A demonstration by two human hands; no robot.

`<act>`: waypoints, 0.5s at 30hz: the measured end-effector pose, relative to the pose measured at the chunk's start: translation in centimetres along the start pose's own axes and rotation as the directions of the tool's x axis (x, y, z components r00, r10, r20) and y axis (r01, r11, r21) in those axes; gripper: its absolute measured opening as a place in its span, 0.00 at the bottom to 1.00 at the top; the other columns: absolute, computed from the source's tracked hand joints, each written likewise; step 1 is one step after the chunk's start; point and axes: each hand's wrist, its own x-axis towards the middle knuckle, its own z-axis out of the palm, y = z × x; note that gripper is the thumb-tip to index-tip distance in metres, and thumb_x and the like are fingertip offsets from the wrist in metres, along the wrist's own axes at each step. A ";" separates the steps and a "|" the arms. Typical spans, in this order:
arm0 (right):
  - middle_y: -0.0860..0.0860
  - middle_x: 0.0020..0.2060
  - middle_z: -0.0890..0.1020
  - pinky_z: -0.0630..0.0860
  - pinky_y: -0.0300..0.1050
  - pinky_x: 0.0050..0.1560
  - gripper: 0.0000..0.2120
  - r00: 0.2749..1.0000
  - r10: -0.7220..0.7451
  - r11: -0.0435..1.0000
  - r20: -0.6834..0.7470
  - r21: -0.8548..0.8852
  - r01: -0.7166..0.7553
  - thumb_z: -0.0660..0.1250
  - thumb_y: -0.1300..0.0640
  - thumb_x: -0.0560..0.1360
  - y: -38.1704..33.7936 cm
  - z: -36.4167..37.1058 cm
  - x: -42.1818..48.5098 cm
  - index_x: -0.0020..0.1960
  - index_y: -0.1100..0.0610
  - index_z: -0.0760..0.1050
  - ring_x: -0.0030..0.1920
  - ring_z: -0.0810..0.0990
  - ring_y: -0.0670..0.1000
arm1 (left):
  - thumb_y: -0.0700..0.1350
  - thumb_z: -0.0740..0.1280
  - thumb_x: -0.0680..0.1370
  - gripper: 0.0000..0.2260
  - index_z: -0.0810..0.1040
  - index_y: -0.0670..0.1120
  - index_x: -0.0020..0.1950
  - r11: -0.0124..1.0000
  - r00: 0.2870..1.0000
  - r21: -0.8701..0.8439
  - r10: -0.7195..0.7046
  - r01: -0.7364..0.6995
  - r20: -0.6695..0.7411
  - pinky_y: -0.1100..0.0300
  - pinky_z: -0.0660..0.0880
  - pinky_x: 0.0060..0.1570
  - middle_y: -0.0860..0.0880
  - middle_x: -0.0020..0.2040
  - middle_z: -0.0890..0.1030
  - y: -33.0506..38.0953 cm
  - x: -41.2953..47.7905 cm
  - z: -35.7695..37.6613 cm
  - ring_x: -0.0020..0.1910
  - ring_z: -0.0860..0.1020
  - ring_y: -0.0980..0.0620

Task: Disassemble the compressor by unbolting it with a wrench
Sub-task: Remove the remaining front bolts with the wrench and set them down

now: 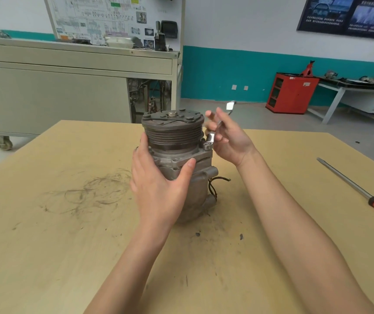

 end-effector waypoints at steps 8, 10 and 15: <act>0.57 0.38 0.85 0.81 0.40 0.39 0.08 0.904 -0.376 0.811 -0.204 -0.543 0.215 0.55 0.60 0.82 -5.6 2.2 -6.6 0.48 0.62 0.71 0.39 0.85 0.55 | 0.57 0.72 0.73 0.41 0.54 0.48 0.79 1.000 1.000 0.005 -0.007 0.006 0.005 0.41 0.58 0.73 0.48 0.76 0.63 -0.2 0.1 0.0 0.76 0.59 0.48; 0.54 0.35 0.85 0.81 0.39 0.34 0.10 0.800 -0.579 0.503 -0.156 -0.841 0.199 0.59 0.59 0.81 -5.1 4.0 -7.4 0.43 0.59 0.74 0.34 0.85 0.54 | 0.56 0.72 0.73 0.41 0.54 0.49 0.79 1.000 1.000 0.009 -0.007 0.007 0.002 0.41 0.58 0.73 0.48 0.76 0.63 -0.3 0.1 0.1 0.76 0.59 0.48; 0.55 0.36 0.84 0.80 0.41 0.35 0.08 0.570 -0.649 -0.402 0.504 -0.863 0.305 0.67 0.60 0.75 -1.0 7.0 -8.7 0.44 0.64 0.82 0.32 0.84 0.51 | 0.57 0.71 0.73 0.42 0.53 0.49 0.79 1.000 1.000 0.009 -0.003 0.003 0.000 0.42 0.57 0.73 0.49 0.76 0.62 -0.3 0.1 0.1 0.76 0.58 0.49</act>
